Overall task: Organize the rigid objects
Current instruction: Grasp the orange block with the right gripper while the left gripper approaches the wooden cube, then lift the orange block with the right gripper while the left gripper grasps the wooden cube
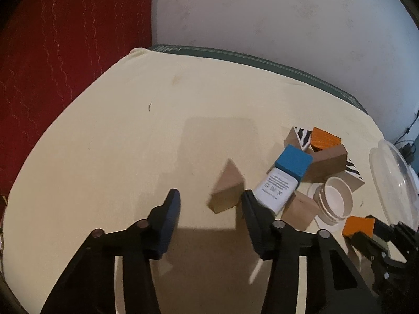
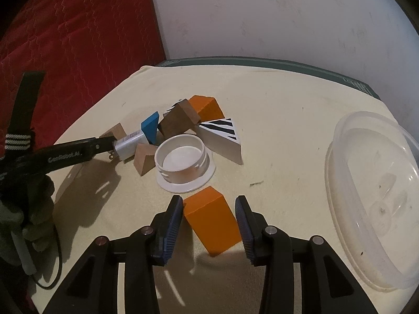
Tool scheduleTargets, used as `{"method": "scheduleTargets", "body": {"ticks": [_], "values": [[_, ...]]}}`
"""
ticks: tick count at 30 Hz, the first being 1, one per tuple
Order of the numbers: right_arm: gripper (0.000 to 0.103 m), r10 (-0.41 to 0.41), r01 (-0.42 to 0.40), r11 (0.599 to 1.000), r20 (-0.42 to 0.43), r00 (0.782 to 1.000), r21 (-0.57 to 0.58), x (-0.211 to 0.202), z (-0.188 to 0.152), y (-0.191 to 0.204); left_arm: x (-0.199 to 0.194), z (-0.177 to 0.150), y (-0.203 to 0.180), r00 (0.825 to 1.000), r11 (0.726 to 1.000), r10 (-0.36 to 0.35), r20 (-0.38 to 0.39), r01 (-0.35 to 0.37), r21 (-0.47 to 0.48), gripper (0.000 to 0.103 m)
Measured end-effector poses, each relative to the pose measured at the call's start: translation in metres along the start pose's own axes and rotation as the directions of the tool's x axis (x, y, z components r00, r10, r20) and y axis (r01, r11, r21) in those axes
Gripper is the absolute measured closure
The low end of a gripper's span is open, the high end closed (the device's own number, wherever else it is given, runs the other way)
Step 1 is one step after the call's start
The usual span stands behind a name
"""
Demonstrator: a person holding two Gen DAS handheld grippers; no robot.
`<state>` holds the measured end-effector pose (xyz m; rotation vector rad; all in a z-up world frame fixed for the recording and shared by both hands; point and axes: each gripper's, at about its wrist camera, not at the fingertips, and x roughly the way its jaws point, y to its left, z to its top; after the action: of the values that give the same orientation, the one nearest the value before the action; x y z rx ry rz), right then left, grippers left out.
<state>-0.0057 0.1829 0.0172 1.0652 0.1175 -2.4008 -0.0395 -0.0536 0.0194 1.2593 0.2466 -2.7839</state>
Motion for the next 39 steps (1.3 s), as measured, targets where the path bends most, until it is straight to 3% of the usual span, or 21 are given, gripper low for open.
{"method": "scheduleTargets", "body": {"ticks": [13,16,25,39], "values": [[0.059,0.003,-0.003,1.0,-0.004,1.0,0.006,-0.001,-0.002,-0.005,0.013,0.005,0.001,1.0,1.0,-0.011,-0.006,0.011,0.006,0.057],[0.059,0.003,-0.003,1.0,-0.004,1.0,0.005,-0.001,-0.001,-0.005,0.014,0.003,-0.005,1.0,1.0,0.0,0.001,0.0,0.03,0.062],[0.059,0.004,-0.004,1.0,-0.003,1.0,0.006,-0.003,-0.004,-0.007,0.011,0.002,-0.002,0.998,0.997,-0.061,0.016,0.06,0.049,0.062],[0.057,0.007,-0.007,1.0,-0.007,1.0,0.006,-0.003,-0.002,-0.008,0.011,0.0,-0.007,1.0,0.994,-0.023,0.01,0.022,0.109,0.059]]}}
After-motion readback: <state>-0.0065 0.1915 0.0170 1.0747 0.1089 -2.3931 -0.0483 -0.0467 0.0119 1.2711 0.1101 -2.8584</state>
